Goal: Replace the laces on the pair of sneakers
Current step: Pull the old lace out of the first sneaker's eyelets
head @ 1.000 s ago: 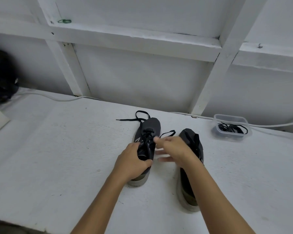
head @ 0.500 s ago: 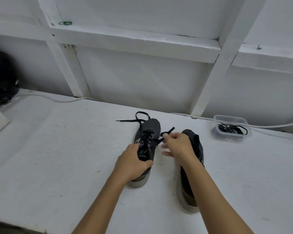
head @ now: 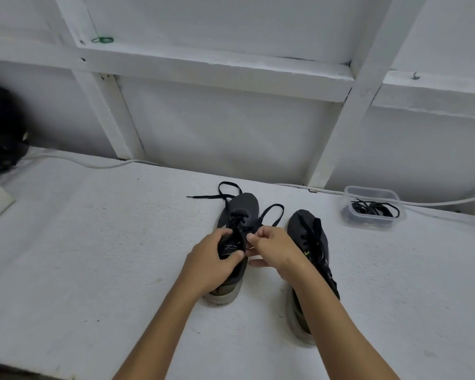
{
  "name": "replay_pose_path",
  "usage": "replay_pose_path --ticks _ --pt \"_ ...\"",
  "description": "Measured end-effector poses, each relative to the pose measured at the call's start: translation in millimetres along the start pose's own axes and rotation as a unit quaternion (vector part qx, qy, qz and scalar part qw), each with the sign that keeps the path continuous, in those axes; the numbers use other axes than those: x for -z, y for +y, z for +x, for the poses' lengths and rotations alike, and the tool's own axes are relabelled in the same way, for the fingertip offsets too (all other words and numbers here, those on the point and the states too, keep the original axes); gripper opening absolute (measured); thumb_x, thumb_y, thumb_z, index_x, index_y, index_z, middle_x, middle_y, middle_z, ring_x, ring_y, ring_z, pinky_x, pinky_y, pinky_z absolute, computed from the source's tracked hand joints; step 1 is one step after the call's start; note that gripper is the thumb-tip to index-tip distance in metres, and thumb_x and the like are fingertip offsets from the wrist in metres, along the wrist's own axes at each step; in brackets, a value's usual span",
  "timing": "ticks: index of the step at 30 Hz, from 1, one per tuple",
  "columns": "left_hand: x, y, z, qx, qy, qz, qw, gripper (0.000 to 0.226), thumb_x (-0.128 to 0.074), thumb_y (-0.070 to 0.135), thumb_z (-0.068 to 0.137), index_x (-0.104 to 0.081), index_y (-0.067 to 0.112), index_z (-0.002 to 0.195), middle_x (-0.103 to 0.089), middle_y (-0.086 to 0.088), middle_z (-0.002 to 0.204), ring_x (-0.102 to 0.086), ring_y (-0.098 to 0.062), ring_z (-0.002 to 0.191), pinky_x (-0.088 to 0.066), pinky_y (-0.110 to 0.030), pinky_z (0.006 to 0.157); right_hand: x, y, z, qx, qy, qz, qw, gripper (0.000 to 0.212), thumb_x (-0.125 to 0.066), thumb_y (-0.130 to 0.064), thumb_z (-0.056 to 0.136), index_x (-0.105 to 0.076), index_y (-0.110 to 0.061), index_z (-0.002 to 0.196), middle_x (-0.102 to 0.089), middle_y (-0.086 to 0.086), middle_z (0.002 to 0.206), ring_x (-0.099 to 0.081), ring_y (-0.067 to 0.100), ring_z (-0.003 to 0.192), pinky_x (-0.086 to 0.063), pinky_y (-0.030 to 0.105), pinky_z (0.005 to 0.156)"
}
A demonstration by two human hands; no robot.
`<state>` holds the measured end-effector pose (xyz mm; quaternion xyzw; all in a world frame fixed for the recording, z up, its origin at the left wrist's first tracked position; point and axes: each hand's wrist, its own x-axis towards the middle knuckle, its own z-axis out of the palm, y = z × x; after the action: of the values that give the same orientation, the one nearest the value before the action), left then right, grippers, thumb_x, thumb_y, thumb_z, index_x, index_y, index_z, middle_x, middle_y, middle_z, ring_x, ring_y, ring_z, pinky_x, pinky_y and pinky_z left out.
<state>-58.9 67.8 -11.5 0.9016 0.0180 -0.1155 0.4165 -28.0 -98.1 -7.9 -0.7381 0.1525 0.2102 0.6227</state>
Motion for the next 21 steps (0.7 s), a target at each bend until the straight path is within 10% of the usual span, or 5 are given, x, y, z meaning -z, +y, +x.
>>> replay_pose_path --ticks 7,21 --pt "8.7 8.1 13.1 -0.049 0.037 0.072 0.996 0.008 -0.066 0.034 0.093 -0.066 0.041 0.096 -0.060 0.020 0.105 -0.056 -0.004 0.097 -0.042 -0.024 0.078 2.6 -2.4 -2.1 -0.004 -0.021 -0.008 1.000 0.020 -0.060 -0.022 0.102 -0.063 -0.009 0.088 -0.073 0.003 0.089 -0.073 0.017 0.093 -0.062 0.029 0.068" --pt "-6.6 21.7 23.3 0.005 0.068 0.127 0.989 0.013 -0.056 0.029 0.100 -0.067 0.026 0.093 -0.052 0.007 0.115 -0.059 -0.019 0.096 -0.049 -0.040 0.088 -5.0 9.0 0.4 -0.016 -0.007 0.013 1.000 0.017 -0.061 -0.017 0.101 -0.066 -0.002 0.096 -0.072 0.013 0.095 -0.071 0.017 0.094 -0.063 0.032 0.075"
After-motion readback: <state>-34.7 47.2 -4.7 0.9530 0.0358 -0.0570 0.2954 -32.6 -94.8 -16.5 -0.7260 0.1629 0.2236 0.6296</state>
